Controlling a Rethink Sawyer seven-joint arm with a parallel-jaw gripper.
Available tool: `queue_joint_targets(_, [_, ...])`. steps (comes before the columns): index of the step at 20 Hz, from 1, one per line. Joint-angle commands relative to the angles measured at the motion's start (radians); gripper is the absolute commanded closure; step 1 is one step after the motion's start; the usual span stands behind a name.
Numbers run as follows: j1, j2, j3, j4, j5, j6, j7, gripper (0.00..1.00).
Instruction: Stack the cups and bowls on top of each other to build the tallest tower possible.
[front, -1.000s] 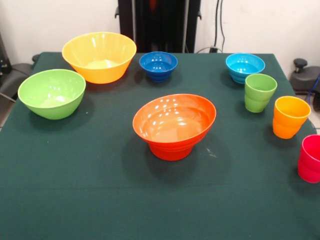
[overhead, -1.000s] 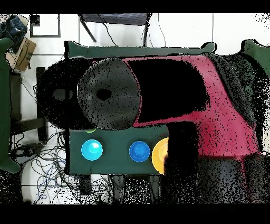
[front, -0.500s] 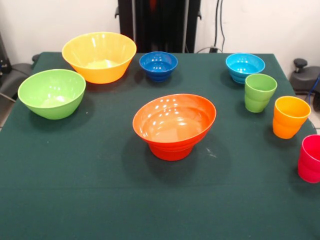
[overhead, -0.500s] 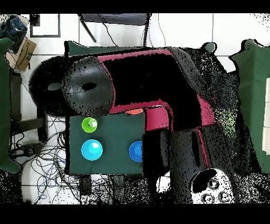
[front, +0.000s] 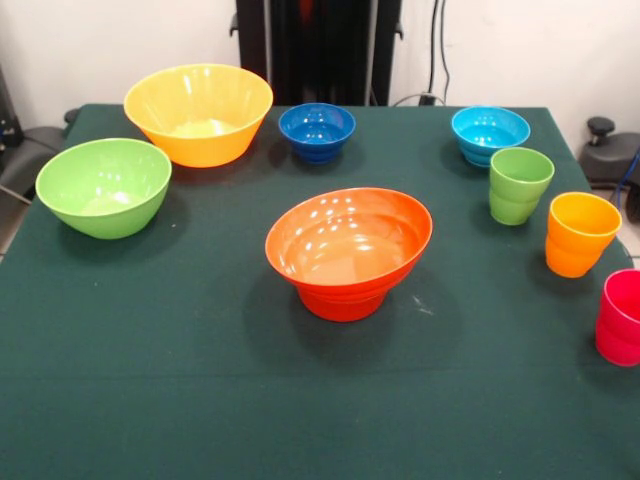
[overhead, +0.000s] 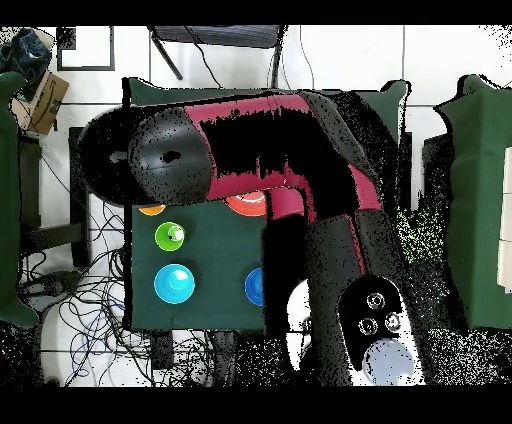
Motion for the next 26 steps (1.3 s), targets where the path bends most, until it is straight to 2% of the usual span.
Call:
queue_joint_targets(1, [0.056, 0.095, -0.101, 0.008, -0.087, -0.095, 0.183, 1.0])
queue_joint_targets(8, [0.124, 0.162, -0.17, -0.034, -0.079, -0.166, 0.22, 1.0])
queue_joint_targets(16, [0.204, 0.186, -0.245, -0.07, -0.064, -0.187, 0.261, 1.0])
queue_joint_targets(20, [0.261, 0.204, -0.297, -0.107, -0.079, -0.213, 0.306, 1.0])
queue_joint_targets(24, [0.269, 0.216, -0.301, -0.11, -0.046, -0.229, 0.286, 1.0])
queue_joint_targets(26, [0.262, 0.23, -0.288, -0.082, -0.008, -0.249, 0.281, 1.0])
